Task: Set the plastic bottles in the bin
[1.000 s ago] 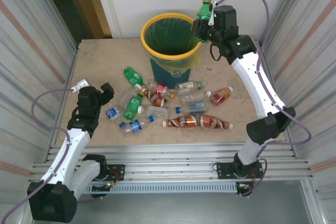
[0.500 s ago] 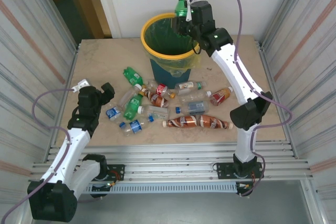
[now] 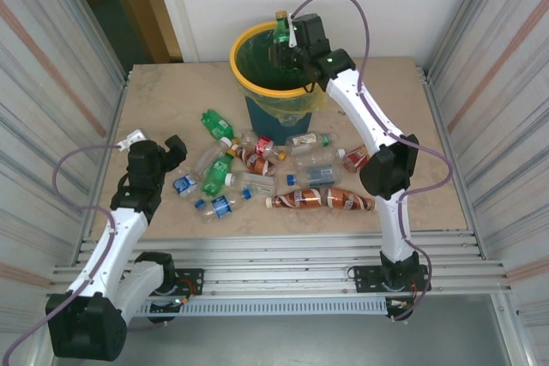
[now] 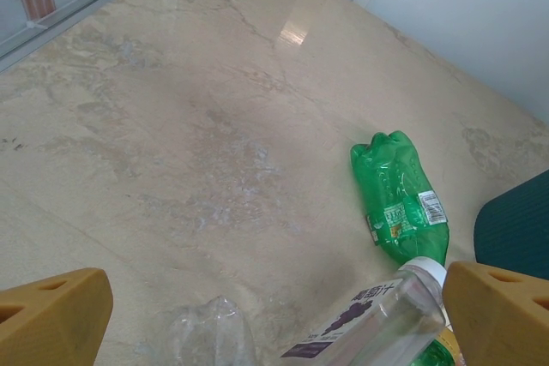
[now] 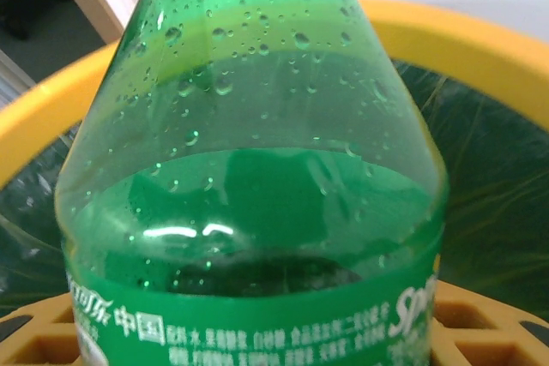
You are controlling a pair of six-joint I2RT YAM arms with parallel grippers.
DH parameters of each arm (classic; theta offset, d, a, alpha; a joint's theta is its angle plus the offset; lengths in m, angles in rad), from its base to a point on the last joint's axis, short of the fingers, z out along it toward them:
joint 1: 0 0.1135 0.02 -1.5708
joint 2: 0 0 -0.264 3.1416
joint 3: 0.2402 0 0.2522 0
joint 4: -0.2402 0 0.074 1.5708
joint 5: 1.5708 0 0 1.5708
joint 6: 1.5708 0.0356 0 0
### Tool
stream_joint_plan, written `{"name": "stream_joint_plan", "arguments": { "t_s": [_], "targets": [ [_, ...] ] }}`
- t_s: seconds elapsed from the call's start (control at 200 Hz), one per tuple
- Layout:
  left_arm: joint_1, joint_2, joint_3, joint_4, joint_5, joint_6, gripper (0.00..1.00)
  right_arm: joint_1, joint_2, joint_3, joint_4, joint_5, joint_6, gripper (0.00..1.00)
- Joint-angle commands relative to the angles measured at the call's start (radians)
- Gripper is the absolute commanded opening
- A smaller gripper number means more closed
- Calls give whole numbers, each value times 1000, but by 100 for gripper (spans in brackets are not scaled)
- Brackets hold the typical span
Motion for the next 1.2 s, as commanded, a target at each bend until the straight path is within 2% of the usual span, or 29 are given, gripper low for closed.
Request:
{"name": "stream_joint_plan", "arguments": {
  "t_s": [0.0, 0.245, 0.736, 1.192],
  "targets": [
    [10, 2, -7, 26, 9, -14, 99, 9, 31, 50, -17, -19, -32, 38],
    [11, 6, -7, 28, 17, -25, 99, 8, 71, 62, -31, -12, -49, 46],
    [11, 28, 9, 28, 46, -27, 99, 8, 64, 87, -35, -1, -54, 76],
    [12, 68, 47, 0, 92, 7, 99, 9, -54, 116, -57, 31, -77, 89]
  ]
}}
